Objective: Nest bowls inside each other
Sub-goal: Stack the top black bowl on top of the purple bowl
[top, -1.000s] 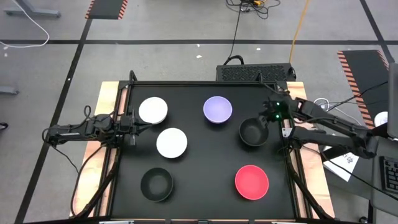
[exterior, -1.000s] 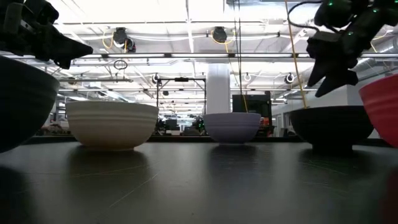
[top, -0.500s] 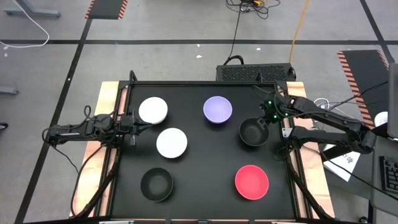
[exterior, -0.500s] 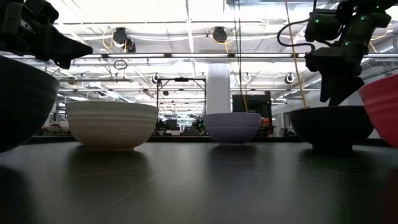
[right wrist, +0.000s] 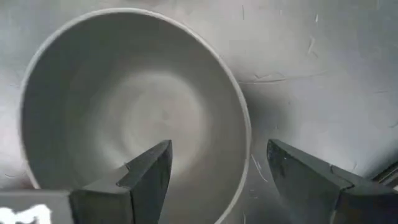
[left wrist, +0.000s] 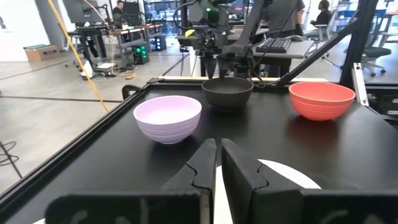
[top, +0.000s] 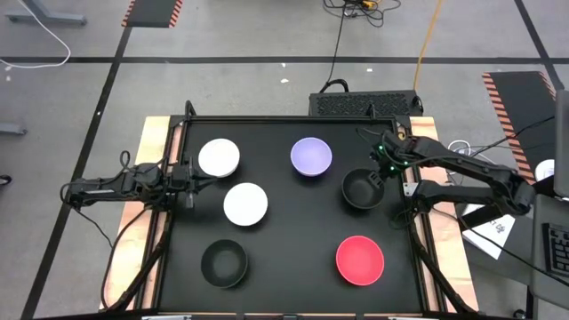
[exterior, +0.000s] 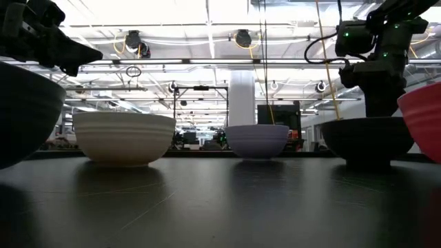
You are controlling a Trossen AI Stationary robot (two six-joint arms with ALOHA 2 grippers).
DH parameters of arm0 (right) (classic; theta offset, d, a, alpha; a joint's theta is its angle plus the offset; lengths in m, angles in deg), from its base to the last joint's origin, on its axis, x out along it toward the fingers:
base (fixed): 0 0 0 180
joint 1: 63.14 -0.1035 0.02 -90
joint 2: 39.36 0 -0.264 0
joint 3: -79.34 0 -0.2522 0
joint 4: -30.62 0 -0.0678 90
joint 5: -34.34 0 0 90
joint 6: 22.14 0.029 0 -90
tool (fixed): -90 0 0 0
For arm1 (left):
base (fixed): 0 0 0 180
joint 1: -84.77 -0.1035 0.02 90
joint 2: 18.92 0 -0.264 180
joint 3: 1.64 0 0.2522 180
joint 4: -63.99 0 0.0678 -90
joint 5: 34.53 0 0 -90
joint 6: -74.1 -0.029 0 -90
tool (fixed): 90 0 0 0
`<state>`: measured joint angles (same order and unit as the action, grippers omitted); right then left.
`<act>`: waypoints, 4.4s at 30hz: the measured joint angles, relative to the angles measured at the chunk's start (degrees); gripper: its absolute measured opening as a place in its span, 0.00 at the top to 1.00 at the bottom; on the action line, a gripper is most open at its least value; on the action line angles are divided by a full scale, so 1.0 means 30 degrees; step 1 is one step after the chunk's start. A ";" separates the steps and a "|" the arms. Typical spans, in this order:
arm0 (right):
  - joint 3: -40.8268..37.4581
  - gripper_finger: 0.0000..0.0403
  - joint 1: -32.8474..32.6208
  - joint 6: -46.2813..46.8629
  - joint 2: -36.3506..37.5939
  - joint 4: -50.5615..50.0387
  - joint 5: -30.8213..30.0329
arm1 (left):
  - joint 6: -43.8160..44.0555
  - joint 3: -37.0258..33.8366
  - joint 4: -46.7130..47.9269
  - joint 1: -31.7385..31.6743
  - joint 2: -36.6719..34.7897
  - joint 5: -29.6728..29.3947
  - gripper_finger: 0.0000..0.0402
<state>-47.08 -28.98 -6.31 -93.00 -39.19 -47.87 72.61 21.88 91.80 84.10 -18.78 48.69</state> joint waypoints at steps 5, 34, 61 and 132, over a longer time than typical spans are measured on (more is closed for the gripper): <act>0.0000 0.37 0.0000 0.0387 -0.0479 0.0307 0.0004 | -0.0104 0.0000 -0.0029 0.0000 0.0000 0.0772 0.94; -0.0003 0.92 0.0000 -0.0027 -0.2333 0.0738 -0.0073 | 0.0005 0.0007 0.0138 0.0000 0.0000 0.0794 0.94; -0.1693 1.00 -0.0261 -0.0964 0.3167 0.8620 0.0033 | 0.0231 0.0013 0.0452 0.0000 0.0000 0.0809 0.94; -0.4697 1.00 0.0230 -0.1964 0.0167 2.6318 0.4030 | 0.0566 0.0015 0.0313 0.0007 0.0000 0.1797 0.94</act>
<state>-61.17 -28.30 -12.20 -92.50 39.77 -35.78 74.31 21.92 92.74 84.12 -18.78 54.08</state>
